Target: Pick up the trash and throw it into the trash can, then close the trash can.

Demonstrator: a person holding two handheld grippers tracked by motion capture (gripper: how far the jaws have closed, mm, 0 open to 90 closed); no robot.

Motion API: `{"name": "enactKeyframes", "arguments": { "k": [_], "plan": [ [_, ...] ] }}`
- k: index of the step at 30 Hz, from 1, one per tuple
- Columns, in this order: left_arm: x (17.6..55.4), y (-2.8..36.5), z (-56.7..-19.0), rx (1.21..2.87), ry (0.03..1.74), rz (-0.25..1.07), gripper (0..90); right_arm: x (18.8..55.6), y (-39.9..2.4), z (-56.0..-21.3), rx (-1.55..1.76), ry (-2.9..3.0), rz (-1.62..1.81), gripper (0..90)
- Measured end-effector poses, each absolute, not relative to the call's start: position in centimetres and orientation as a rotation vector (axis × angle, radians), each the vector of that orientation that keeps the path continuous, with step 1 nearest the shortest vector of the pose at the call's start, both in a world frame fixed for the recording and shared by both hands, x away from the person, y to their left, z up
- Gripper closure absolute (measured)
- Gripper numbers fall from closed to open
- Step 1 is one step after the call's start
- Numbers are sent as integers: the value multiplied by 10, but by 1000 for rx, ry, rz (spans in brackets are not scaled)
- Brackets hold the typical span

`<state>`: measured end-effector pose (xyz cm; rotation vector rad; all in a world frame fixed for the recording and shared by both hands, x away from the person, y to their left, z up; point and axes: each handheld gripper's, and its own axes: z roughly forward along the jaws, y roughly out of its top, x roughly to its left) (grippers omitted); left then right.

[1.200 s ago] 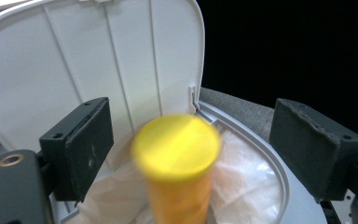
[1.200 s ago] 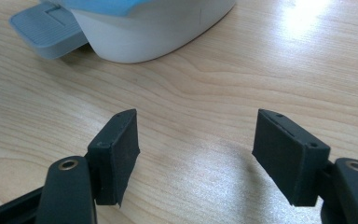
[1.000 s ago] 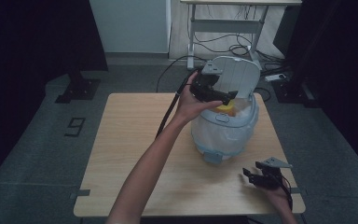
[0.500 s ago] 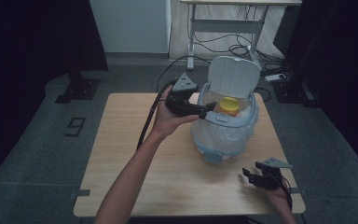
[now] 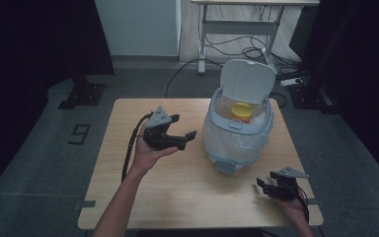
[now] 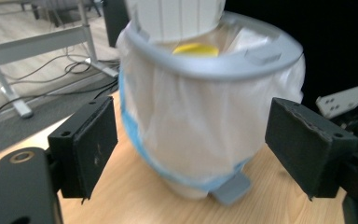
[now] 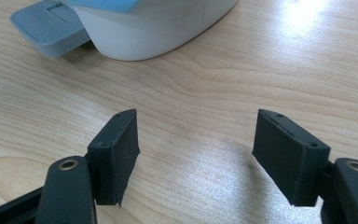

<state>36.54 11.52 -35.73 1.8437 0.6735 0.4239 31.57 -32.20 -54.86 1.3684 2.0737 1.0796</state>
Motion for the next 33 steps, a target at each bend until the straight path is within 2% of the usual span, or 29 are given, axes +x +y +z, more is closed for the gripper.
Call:
{"name": "enactKeyframes", "arguments": {
  "k": [10,17,28,33],
  "plan": [
    [347,152,-425,1901,779,406,170,317,-322,-551,1370,2080,1069,303],
    [339,163,-464,1932,850,380,170,317,-322,-551,1368,2079,1069,303],
    [334,160,-493,2017,871,374,173,316,-324,-549,1372,2067,1070,294],
    [335,160,-498,2023,880,360,173,314,-325,-536,1350,2025,1123,282]
  ]
}}
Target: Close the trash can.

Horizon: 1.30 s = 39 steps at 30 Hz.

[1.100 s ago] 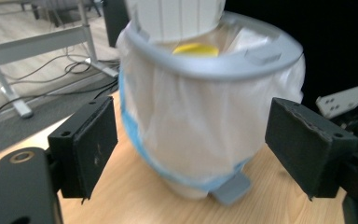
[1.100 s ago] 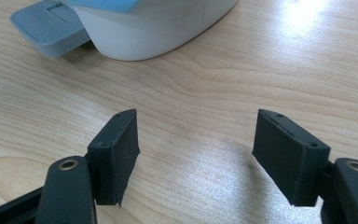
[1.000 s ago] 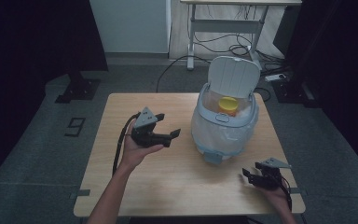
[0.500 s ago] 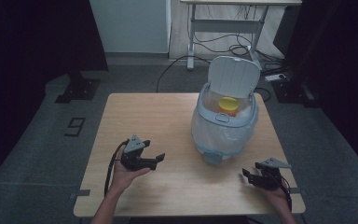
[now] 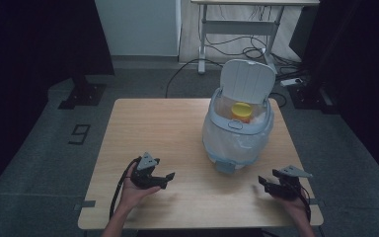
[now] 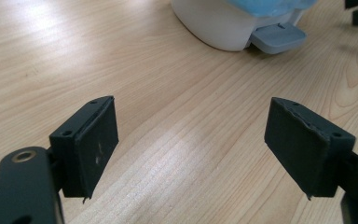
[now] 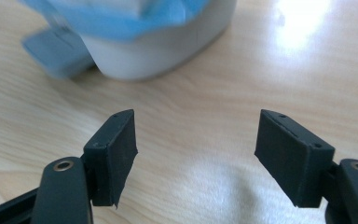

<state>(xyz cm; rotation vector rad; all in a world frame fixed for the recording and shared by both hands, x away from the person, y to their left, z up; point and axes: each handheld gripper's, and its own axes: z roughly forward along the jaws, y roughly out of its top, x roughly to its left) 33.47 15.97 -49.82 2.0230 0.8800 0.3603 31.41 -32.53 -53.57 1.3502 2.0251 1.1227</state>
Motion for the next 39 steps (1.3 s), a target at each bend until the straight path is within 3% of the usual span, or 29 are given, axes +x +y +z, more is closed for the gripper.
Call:
{"name": "enactKeyframes", "arguments": {
  "k": [10,30,39],
  "plan": [
    [335,160,-507,2030,898,335,180,320,-336,-498,1350,1978,1237,270],
    [338,158,-514,2049,913,329,188,344,-338,-374,1168,1914,1444,272],
    [338,160,-513,2039,918,329,188,368,-327,-351,1160,1940,1443,275]
  ]
}}
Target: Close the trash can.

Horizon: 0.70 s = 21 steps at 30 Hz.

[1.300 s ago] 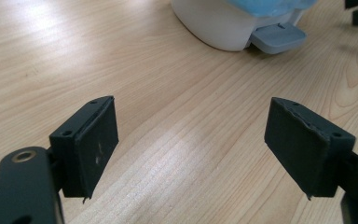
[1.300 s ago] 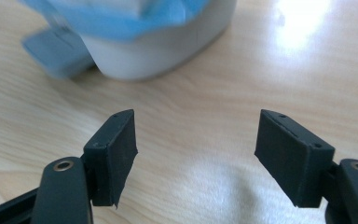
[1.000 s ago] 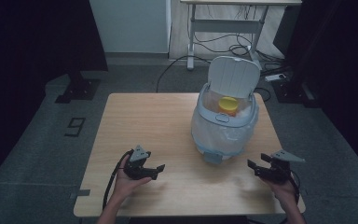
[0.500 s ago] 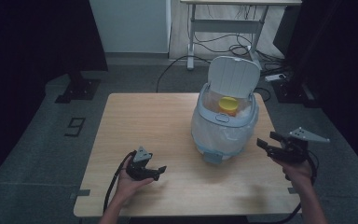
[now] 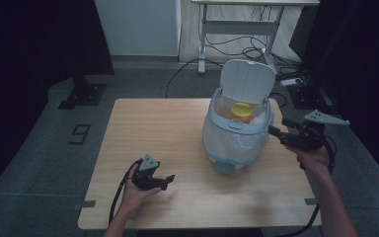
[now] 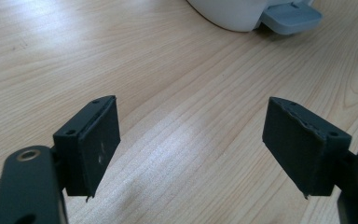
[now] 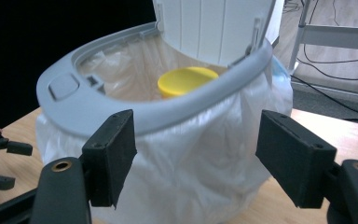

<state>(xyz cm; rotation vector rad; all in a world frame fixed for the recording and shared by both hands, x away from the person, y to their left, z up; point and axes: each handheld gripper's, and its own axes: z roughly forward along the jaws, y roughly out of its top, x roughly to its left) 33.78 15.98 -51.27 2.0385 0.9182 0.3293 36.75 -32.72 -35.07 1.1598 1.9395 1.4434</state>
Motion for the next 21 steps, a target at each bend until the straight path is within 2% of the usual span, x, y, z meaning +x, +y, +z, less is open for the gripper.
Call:
{"name": "enactKeyframes", "arguments": {
  "k": [21],
  "plan": [
    [338,165,-512,2030,926,326,189,410,-318,-311,1116,1928,1454,272]
  ]
}}
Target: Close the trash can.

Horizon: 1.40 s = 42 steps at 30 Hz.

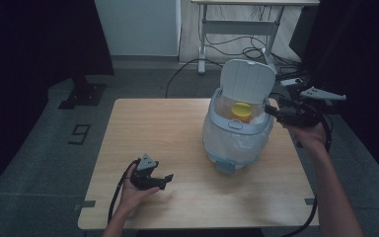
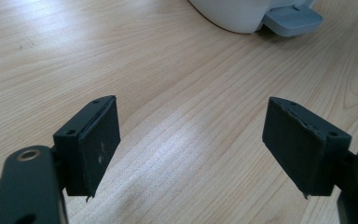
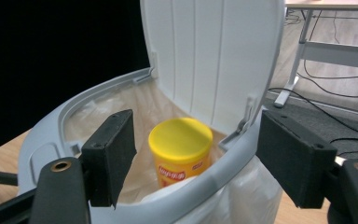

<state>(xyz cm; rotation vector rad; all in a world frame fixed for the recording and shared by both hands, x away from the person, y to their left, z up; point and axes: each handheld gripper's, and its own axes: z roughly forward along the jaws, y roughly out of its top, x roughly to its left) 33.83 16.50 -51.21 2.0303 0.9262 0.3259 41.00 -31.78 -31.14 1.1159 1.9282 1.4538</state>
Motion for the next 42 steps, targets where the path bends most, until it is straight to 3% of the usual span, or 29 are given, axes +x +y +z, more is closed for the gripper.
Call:
{"name": "enactKeyframes", "arguments": {
  "k": [42],
  "plan": [
    [340,169,-514,2039,934,326,191,480,-301,-304,1166,1930,1531,244]
  ]
}}
